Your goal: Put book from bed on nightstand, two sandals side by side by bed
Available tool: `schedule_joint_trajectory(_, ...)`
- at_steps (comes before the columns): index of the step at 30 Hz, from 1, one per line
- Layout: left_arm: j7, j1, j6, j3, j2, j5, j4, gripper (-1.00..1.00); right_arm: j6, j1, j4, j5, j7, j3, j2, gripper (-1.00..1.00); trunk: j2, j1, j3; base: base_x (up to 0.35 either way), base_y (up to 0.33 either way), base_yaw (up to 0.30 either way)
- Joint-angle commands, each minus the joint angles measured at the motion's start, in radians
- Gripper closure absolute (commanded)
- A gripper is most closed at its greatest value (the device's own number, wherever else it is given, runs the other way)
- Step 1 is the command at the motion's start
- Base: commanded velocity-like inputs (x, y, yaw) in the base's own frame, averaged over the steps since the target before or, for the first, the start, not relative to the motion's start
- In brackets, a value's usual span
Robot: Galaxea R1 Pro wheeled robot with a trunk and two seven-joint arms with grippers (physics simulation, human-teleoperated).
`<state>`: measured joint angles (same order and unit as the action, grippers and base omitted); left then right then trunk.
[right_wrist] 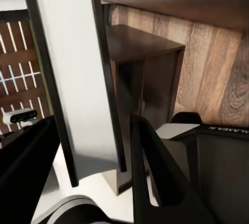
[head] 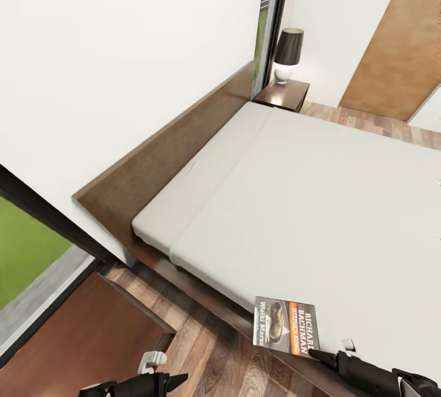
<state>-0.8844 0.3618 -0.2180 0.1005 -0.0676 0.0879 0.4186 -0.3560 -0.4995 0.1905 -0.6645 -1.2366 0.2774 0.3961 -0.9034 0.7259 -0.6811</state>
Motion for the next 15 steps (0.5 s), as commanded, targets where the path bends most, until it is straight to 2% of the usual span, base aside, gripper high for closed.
schedule_joint_trajectory(1, -0.004, 0.000, -0.010, 0.002, 0.000, 0.006, 0.000, -1.00, -0.009, -0.001, 0.000, -0.010, -0.001, 0.008, 0.001, 1.00, -0.001, 0.000, 0.001, 0.000, 0.000, -0.082)
schedule_joint_trajectory(15, -0.004, 0.000, -0.011, 0.002, 0.001, 0.006, 0.000, -1.00, 0.002, -0.001, -0.001, -0.012, 0.005, 0.007, -0.001, 1.00, -0.001, 0.000, 0.020, 0.000, 0.000, -0.069)
